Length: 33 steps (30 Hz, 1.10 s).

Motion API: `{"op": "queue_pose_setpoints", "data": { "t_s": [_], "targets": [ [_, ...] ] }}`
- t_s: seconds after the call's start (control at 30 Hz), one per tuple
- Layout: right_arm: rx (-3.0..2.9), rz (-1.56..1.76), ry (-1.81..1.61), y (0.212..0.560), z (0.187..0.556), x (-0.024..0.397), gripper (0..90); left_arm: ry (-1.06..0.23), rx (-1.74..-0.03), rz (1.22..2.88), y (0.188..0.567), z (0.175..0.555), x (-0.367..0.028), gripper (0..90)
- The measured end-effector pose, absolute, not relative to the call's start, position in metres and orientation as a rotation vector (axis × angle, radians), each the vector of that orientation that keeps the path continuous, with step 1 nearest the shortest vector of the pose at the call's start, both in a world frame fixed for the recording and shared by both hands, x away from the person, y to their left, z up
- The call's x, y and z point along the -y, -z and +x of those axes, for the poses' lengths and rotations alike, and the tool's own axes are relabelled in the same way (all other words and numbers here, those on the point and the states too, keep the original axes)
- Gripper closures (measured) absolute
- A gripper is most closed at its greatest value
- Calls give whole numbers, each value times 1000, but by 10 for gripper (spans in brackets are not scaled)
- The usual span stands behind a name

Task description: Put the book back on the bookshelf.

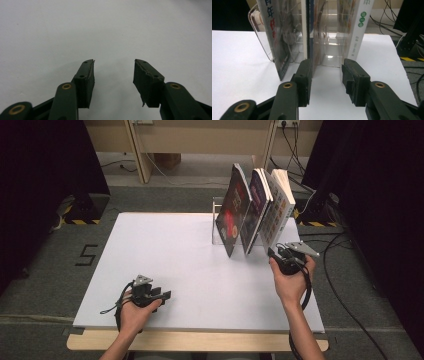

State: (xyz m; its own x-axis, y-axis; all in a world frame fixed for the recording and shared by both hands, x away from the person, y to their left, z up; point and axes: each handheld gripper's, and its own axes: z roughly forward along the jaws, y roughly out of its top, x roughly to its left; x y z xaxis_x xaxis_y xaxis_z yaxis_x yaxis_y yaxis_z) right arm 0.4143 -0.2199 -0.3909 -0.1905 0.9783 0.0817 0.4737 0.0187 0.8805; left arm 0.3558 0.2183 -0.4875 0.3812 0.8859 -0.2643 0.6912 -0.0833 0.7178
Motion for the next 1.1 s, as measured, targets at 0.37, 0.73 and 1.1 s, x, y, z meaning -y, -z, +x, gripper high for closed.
{"op": "queue_pose_setpoints", "data": {
  "t_s": [0.37,0.73,1.1],
  "targets": [
    [-1721,1519,-1092,401,409,231,595,-304,-1371,1833,488,356,-218,506],
    [-1715,1543,-1068,409,402,241,594,-301,-1372,1833,488,356,-218,505],
    [-1722,1585,-1040,421,397,251,594,-306,-1372,1834,488,356,-218,505]
  ]
}}
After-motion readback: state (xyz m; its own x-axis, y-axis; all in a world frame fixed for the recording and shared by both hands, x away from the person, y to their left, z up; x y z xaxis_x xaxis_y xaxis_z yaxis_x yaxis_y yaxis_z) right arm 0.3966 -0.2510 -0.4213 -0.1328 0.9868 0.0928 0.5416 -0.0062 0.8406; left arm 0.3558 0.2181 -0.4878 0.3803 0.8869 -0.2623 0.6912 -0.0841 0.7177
